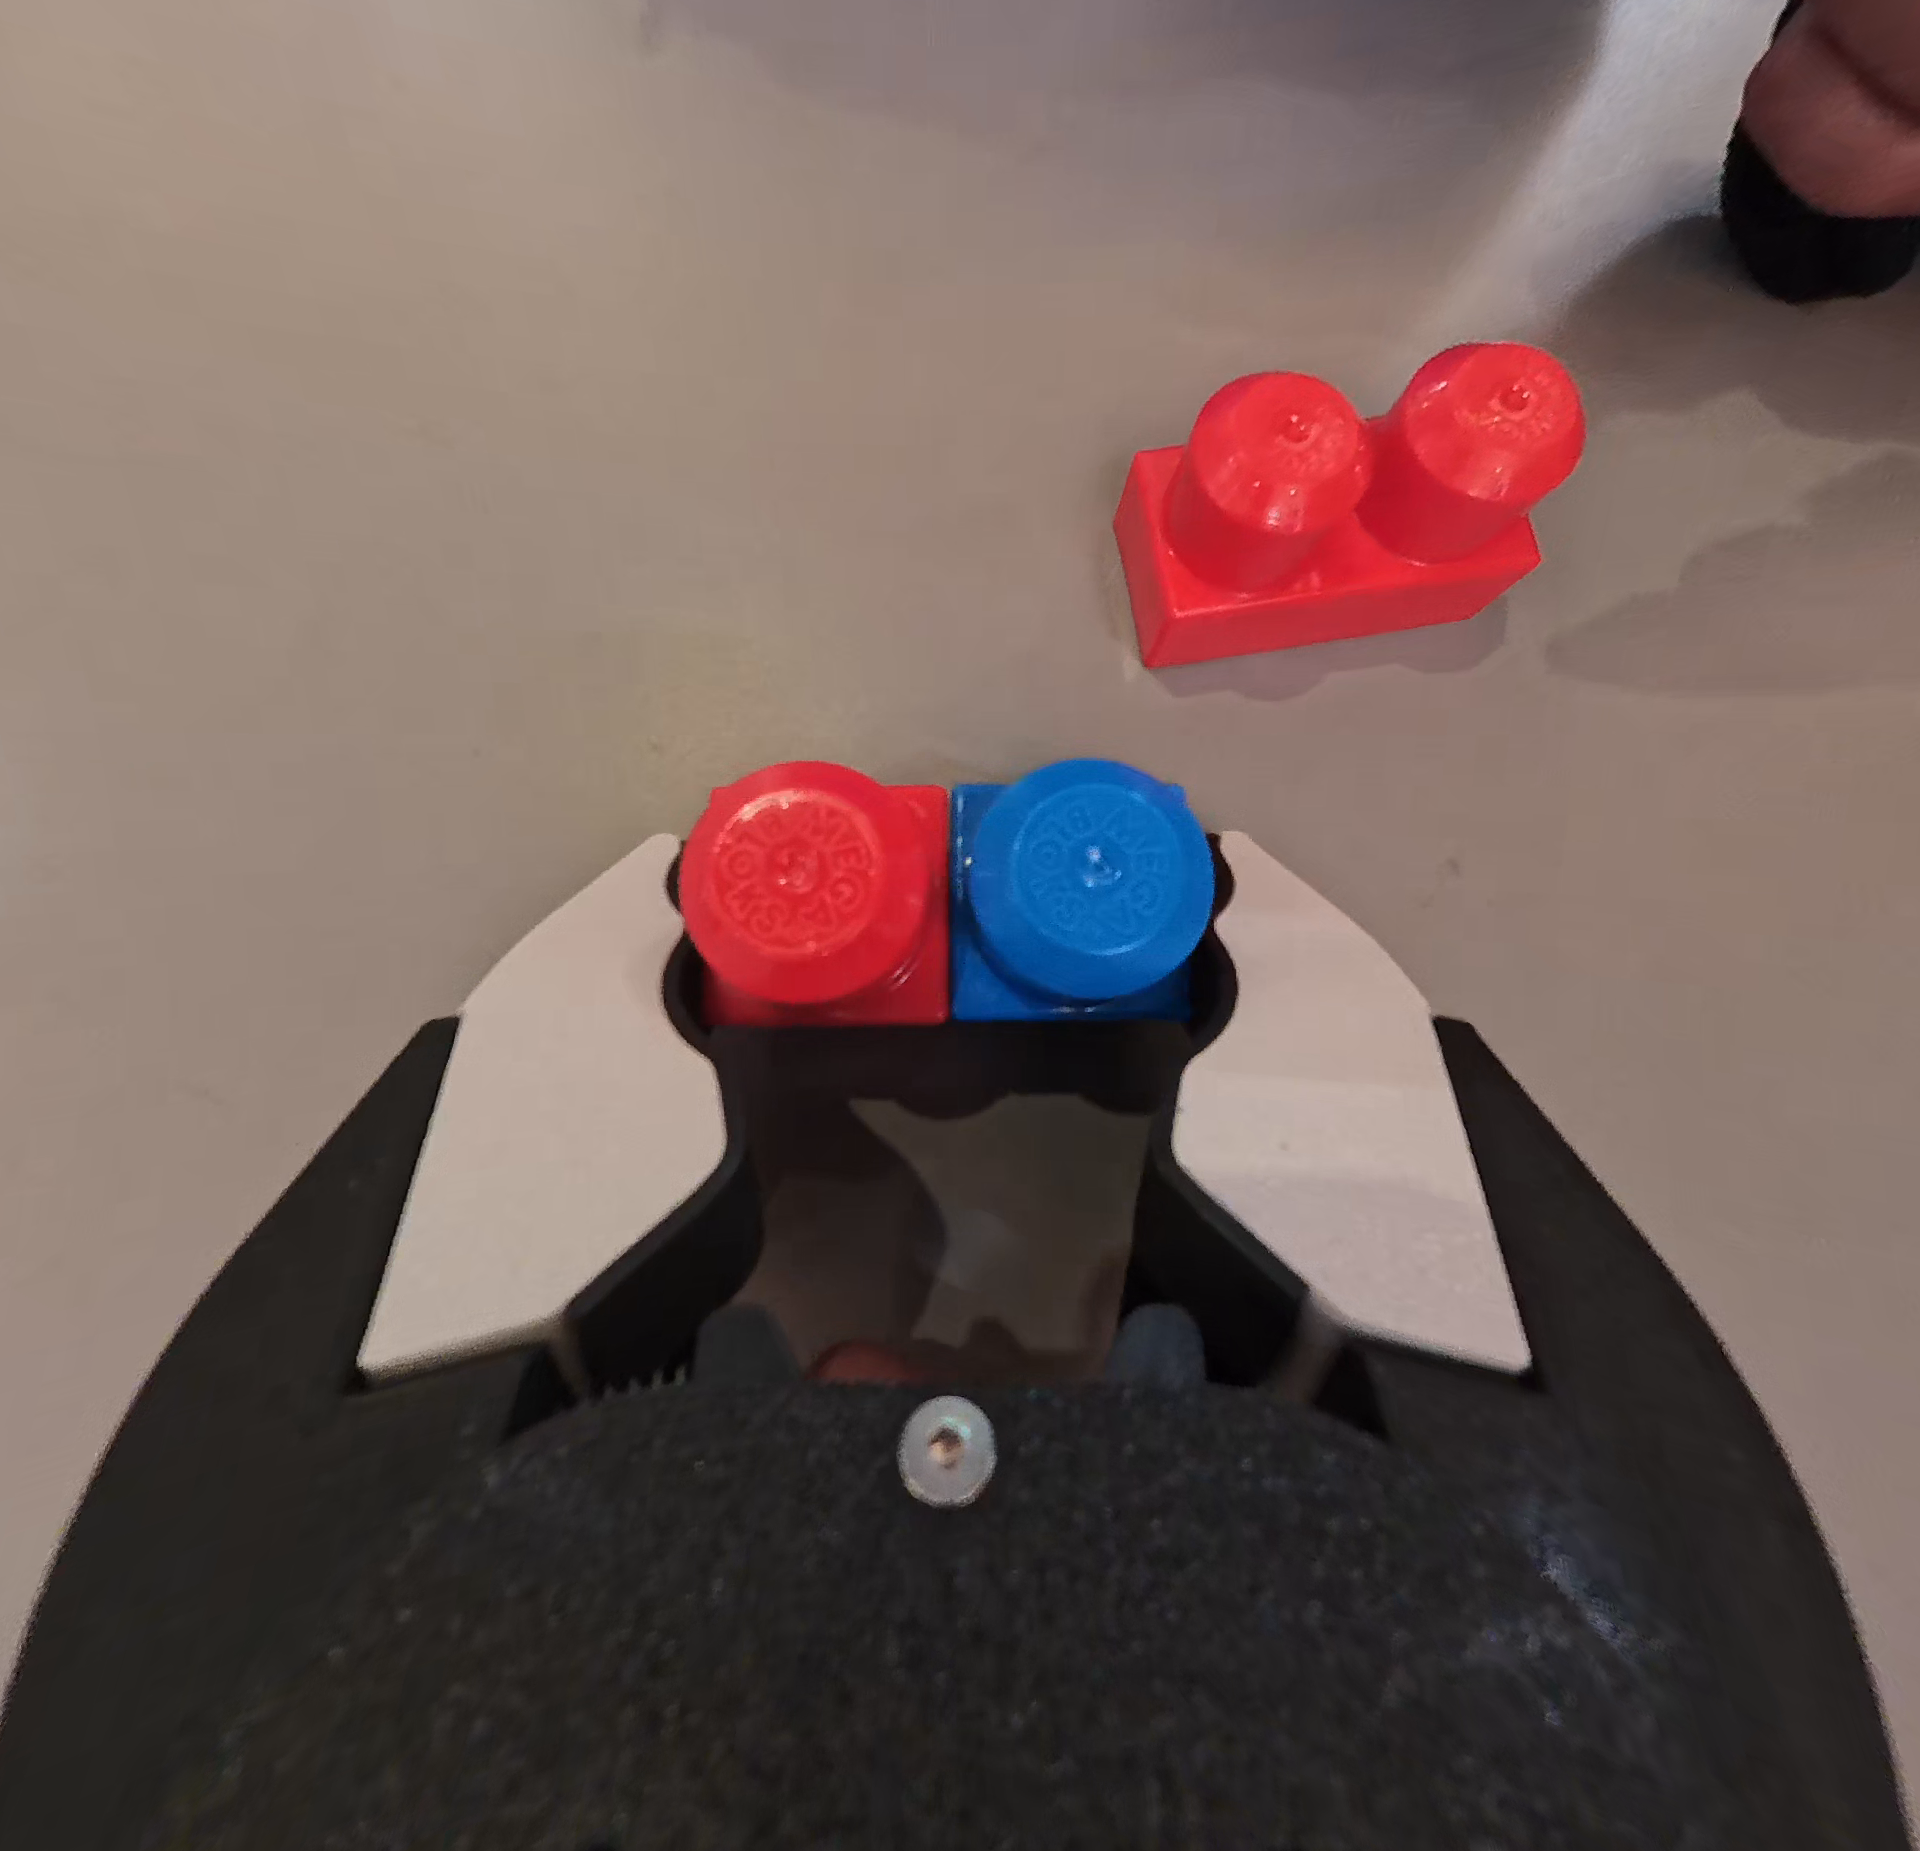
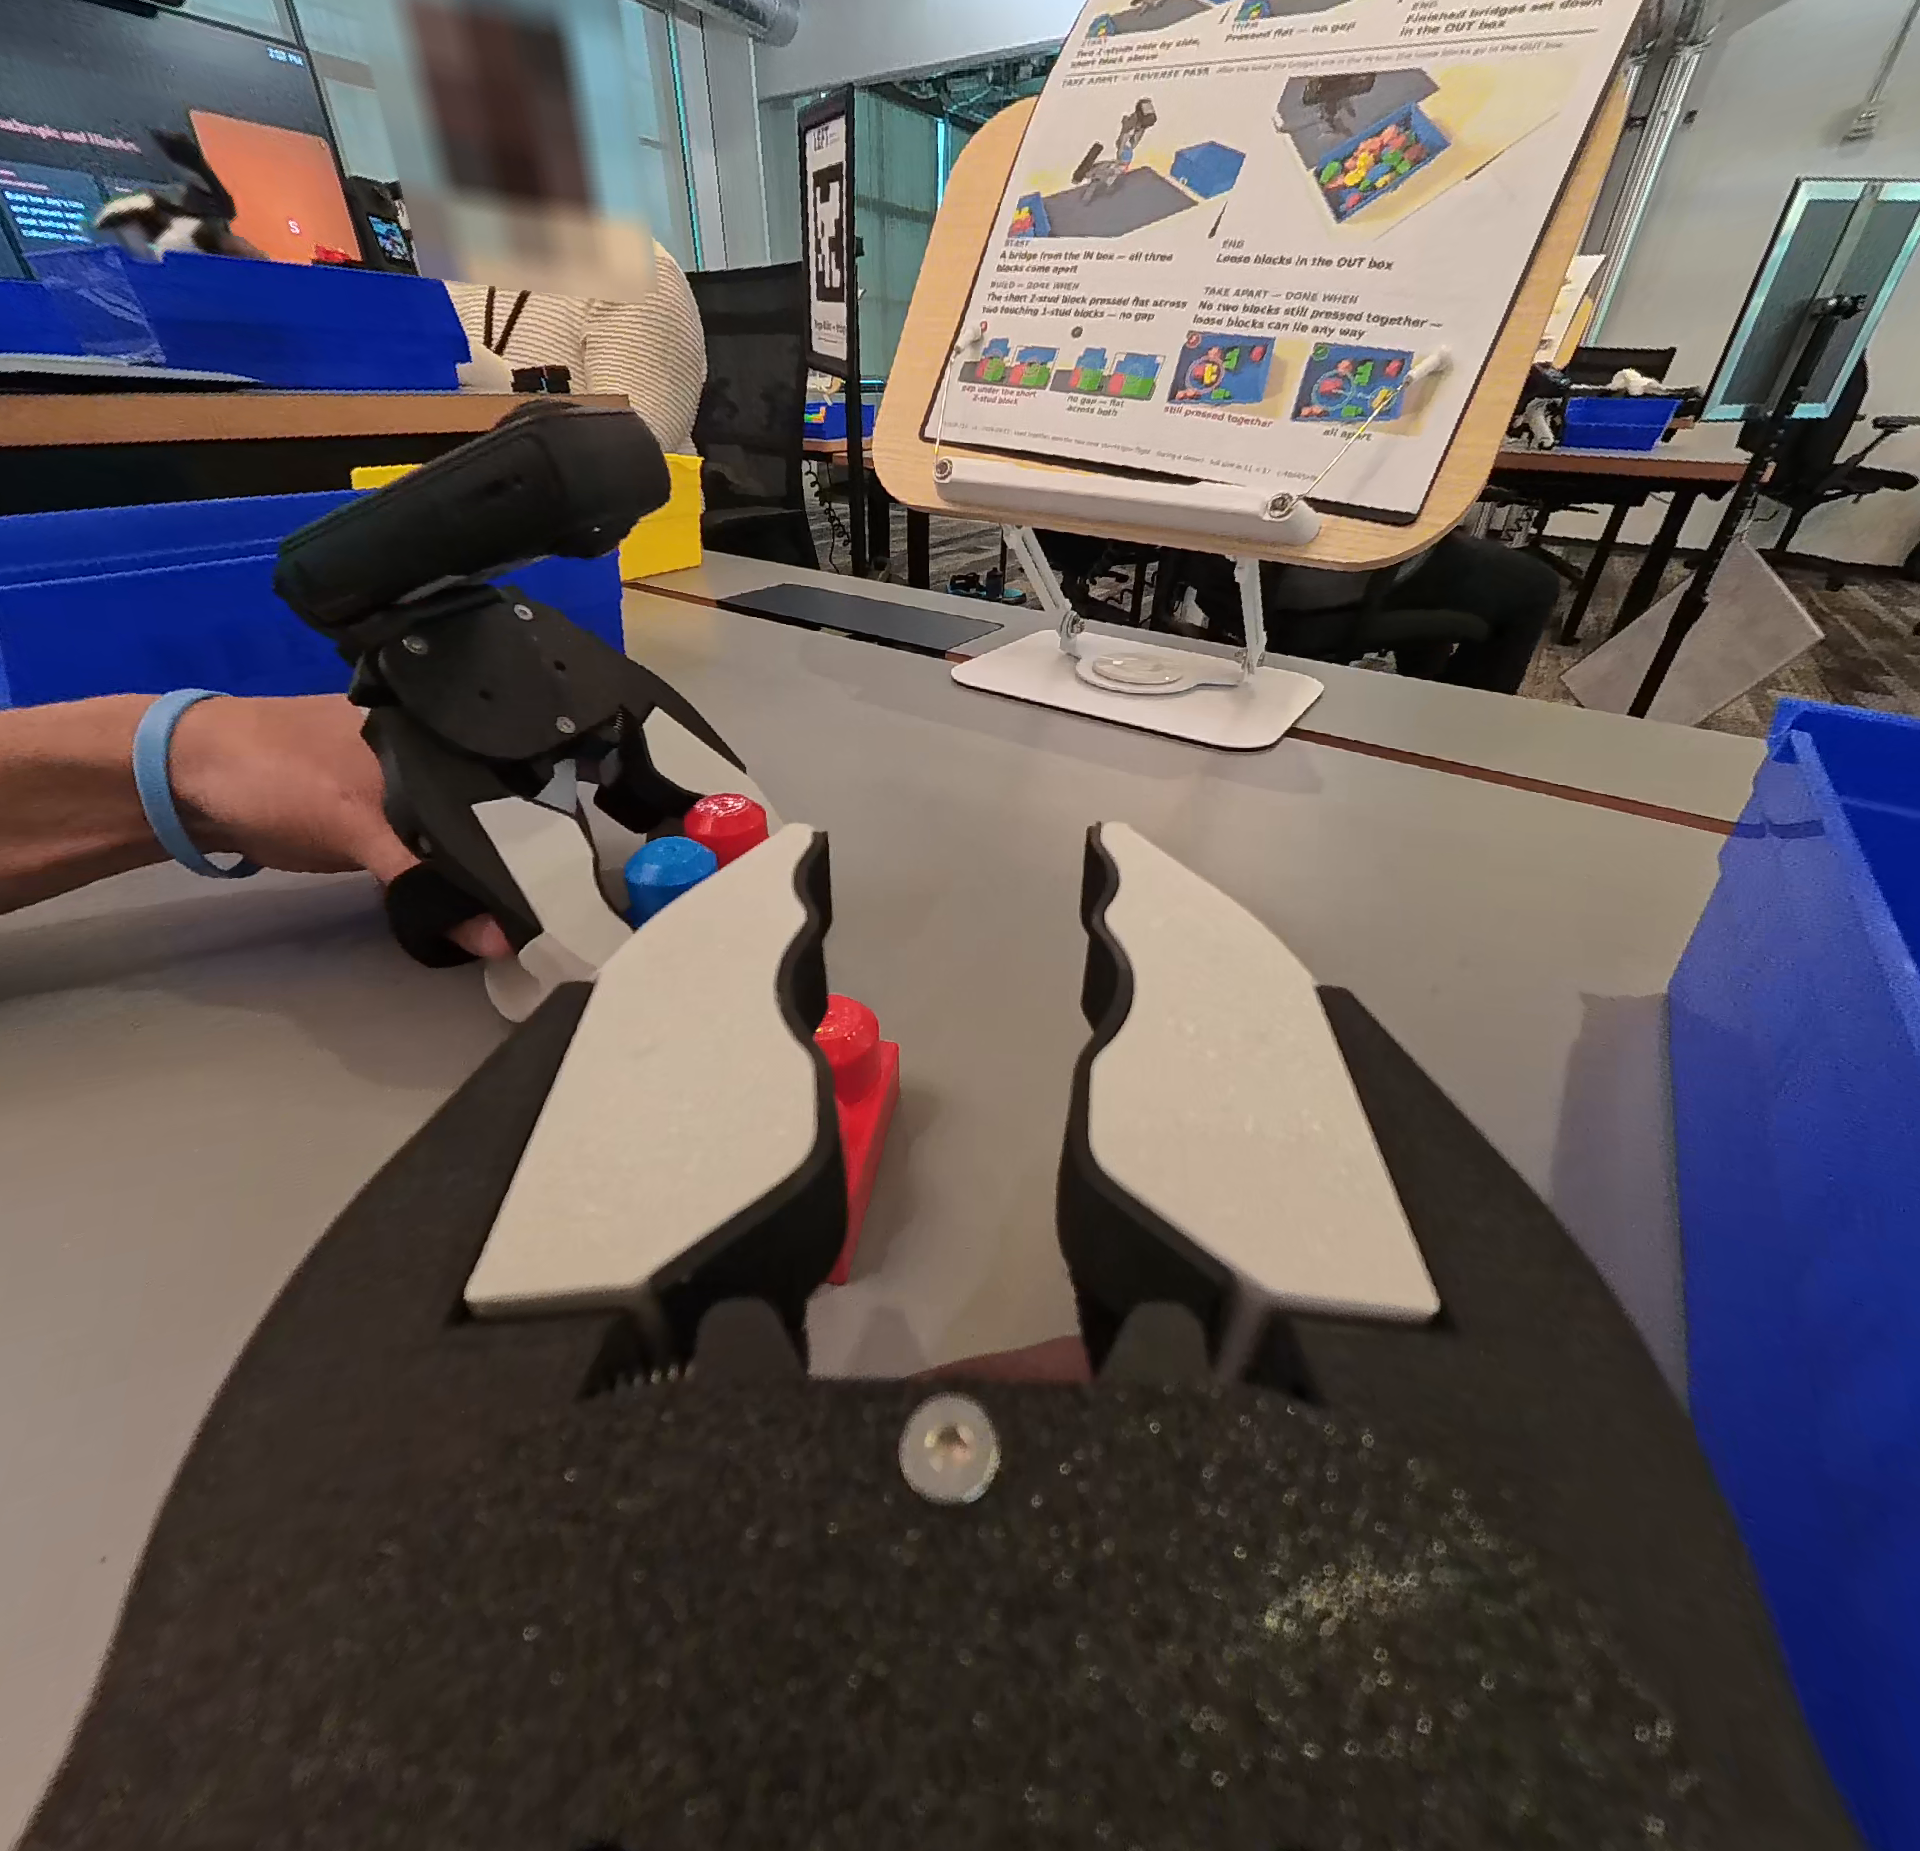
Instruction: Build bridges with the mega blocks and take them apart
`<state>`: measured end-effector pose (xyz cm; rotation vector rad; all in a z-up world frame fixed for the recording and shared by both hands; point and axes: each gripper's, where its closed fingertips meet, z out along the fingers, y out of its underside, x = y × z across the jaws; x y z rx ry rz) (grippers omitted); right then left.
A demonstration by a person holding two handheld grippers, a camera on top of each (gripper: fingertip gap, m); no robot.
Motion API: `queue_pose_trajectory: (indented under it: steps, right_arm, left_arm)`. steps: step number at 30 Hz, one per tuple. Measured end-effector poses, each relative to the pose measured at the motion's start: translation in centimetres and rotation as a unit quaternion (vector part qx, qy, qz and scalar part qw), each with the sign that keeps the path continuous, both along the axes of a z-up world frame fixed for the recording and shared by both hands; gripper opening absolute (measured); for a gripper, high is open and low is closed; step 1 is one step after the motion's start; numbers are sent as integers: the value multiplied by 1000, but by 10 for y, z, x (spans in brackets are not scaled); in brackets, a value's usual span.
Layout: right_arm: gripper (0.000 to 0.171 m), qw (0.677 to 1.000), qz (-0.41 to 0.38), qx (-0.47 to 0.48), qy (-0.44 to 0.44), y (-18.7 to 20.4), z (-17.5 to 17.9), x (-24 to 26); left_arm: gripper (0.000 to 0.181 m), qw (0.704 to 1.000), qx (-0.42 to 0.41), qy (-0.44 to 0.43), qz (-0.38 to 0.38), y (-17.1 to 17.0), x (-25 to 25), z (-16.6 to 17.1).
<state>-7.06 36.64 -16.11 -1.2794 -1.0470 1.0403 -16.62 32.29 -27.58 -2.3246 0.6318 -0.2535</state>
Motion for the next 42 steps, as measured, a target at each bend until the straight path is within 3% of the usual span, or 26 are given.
queue_pose_trajectory:
  steps: [9, 16, 24, 30, 36, 39, 42]
  right_arm:
    - [46, 1000, -1, 0, 0, 0, 0, 0]
    - [46, 1000, 1, -3, 9, -1, 4, 2]
    - [49, 1000, 19, 10, 6, -19, 29, 1]
    - [50, 999, 25, 32, -17, -31, 24, -6]
    - [50, 999, 19, 38, -24, -32, 25, -6]
    - [49, 998, 6, 39, -56, -28, 19, -7]
    - [53, 985, -4, 21, -174, -22, -12, -8]
  left_arm:
    - [89, 1000, 11, 7, -18, -4, 4, 1]
    - [89, 997, 69, 26, 0, -12, 2, 16]
    - [89, 976, 191, 62, 87, -68, -9, 70]
    - [89, 967, 203, 78, 132, -106, -16, 70]
    - [89, 966, 207, 73, 139, -109, -20, 67]
    - [89, 966, 199, 75, 150, -108, -23, 62]
    - [89, 964, 183, 87, 173, -106, -31, 60]
